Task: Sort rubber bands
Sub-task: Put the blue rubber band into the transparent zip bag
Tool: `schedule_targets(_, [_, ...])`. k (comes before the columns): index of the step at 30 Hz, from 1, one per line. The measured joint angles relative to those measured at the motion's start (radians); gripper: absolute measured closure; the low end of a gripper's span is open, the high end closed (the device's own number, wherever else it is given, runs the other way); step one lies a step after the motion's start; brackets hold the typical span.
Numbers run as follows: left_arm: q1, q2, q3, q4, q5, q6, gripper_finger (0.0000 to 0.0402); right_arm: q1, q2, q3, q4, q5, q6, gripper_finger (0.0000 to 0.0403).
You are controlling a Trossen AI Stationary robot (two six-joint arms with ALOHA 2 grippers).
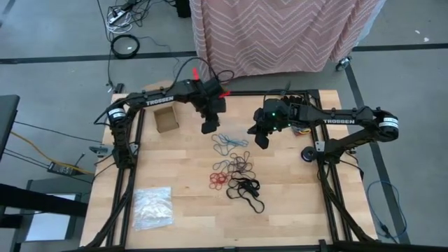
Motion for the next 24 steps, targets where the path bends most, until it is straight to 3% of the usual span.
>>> schedule_targets(4, [-0.012,0.002,0.0,0.035,-0.021,-0.015,0.0395,0.0,0.0,0.0,0.001,0.0,0.0,0.0403])
schedule_targets(24, [-0.101,0.046,0.032,0.234,0.02,-0.113,0.04,-0.013,0.045,-0.001,0.1,-0.037,0.028,0.0403])
